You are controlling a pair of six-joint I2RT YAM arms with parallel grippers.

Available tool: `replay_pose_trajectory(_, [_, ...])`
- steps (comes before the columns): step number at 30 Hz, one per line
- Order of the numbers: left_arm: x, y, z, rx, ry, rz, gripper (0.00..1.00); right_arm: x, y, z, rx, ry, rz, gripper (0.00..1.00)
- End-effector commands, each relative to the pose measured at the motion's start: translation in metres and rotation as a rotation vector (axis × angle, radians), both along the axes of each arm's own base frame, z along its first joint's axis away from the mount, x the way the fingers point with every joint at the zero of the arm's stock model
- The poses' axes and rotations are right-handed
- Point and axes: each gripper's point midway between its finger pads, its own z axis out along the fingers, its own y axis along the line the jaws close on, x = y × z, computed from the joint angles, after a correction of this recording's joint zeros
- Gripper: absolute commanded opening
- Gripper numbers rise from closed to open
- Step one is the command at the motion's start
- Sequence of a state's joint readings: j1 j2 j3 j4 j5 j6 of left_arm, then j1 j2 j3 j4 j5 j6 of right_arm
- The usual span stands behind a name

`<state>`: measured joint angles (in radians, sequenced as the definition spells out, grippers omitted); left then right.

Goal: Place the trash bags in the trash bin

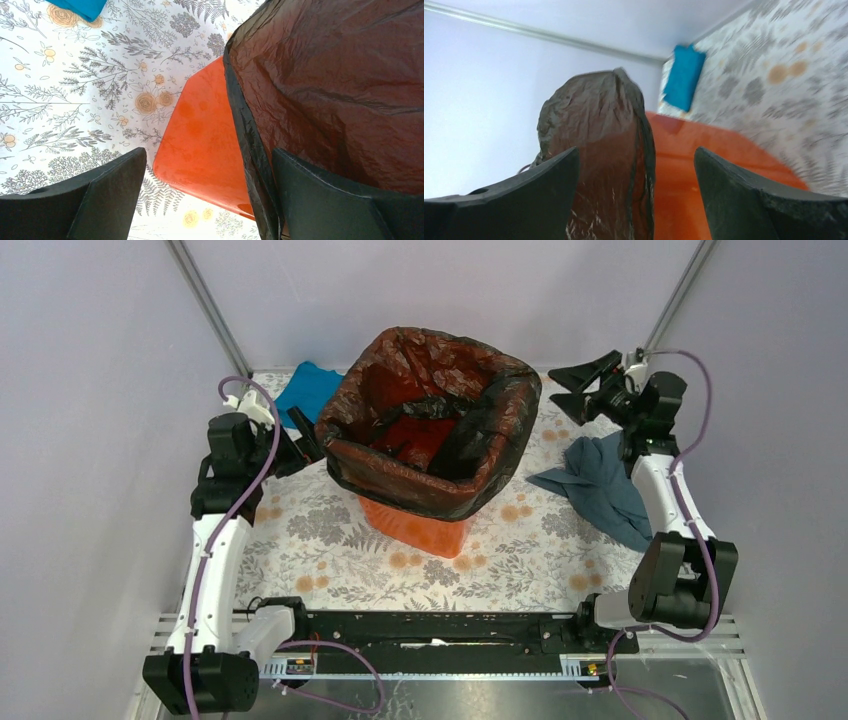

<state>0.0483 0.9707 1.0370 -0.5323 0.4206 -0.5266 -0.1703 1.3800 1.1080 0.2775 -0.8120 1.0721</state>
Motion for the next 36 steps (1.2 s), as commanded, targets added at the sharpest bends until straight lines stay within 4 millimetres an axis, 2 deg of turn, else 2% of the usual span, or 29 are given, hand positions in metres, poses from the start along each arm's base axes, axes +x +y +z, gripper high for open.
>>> replay_pose_trajectory(1, [-0.001, 0.008, 0.014, 0.059, -0.069, 0.014, 0.99, -0.045, 0.033, 0.067, 0.131, -0.242, 0.255, 0.89])
replay_pose_trajectory(6, [0.004, 0.025, 0.016, 0.186, -0.094, 0.094, 0.99, -0.05, 0.051, 0.053, 0.136, -0.209, 0.308, 0.82])
replay_pose_trajectory(10, [0.006, 0.026, 0.025, 0.187, -0.095, 0.109, 0.99, -0.048, 0.051, 0.05, 0.138, -0.204, 0.302, 0.76])
replay_pose_trajectory(15, [-0.001, 0.024, 0.033, 0.167, -0.11, 0.108, 0.99, -0.045, 0.054, 0.045, 0.172, -0.188, 0.329, 0.5])
replay_pose_trajectory(18, [-0.006, 0.028, 0.042, 0.182, -0.12, 0.127, 0.99, -0.042, 0.053, 0.034, 0.172, -0.159, 0.313, 0.39])
replay_pose_trajectory(22, [-0.011, 0.029, 0.055, 0.183, -0.148, 0.134, 0.99, -0.036, 0.051, 0.023, 0.162, -0.142, 0.296, 0.2])
replay_pose_trajectory(26, [-0.014, 0.033, 0.057, 0.21, -0.151, 0.146, 0.99, -0.029, 0.049, 0.013, 0.136, -0.121, 0.265, 0.07])
replay_pose_trajectory(29, [-0.013, 0.053, 0.051, 0.304, -0.122, 0.217, 0.99, -0.02, 0.045, 0.0, 0.081, -0.092, 0.227, 0.03])
replay_pose_trajectory(31, [-0.012, 0.057, 0.05, 0.314, -0.105, 0.238, 0.99, -0.014, 0.043, -0.011, 0.038, -0.068, 0.206, 0.02])
replay_pose_trajectory(34, [-0.012, 0.044, 0.055, 0.247, -0.129, 0.196, 0.99, -0.01, 0.039, -0.031, -0.023, -0.023, 0.175, 0.03])
replay_pose_trajectory(36, [-0.01, 0.034, 0.061, 0.193, -0.129, 0.163, 0.99, -0.01, 0.035, -0.043, -0.075, -0.002, 0.149, 0.08])
